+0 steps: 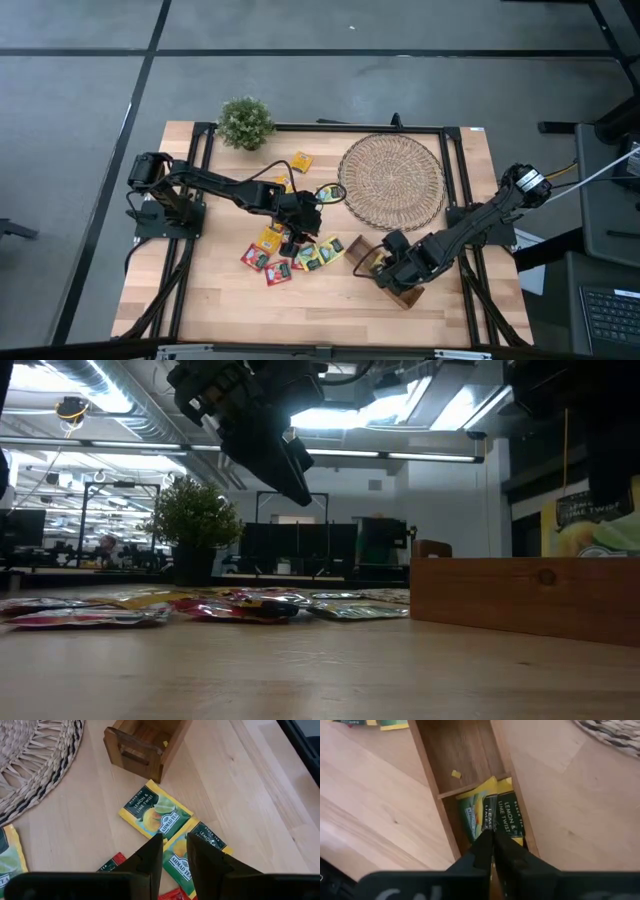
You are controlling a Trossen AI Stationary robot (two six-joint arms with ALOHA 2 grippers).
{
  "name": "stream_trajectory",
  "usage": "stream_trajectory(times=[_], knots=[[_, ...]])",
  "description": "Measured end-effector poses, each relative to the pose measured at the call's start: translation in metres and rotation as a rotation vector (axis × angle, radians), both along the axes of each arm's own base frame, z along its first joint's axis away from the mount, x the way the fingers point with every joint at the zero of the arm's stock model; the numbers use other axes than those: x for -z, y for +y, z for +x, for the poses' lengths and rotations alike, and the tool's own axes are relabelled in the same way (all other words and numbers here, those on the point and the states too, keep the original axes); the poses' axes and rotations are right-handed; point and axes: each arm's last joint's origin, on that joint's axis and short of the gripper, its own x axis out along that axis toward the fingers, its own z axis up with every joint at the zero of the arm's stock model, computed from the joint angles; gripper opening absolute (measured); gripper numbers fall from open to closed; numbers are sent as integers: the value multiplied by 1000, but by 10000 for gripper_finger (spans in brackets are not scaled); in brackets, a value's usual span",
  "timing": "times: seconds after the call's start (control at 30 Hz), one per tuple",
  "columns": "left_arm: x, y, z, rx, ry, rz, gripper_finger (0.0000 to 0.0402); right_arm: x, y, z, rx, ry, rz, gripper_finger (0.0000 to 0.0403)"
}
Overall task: Pick & Place Tea
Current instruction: Put the yellow tea bag into the middle slot of the wooden organizer, then put the red tea bag into the left slot of the wooden organizer
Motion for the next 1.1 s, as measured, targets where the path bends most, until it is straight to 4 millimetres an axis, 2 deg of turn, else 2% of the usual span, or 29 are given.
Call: stream_trajectory(times=[0.47, 0.7, 0.9, 1.1], knots=[[1, 0, -2, -37, 32, -27, 82, 0, -3, -1, 10, -11, -57, 89], [2, -1, -7, -44, 77, -32, 86, -3, -11, 15, -6, -140, -118, 92], [-19, -6, -16, -34, 26, -42, 82, -10, -22, 40, -175, -282, -162, 92], [-31, 1, -24, -52, 17, -43, 86, -19, -35, 61, -431, -398, -344, 92]])
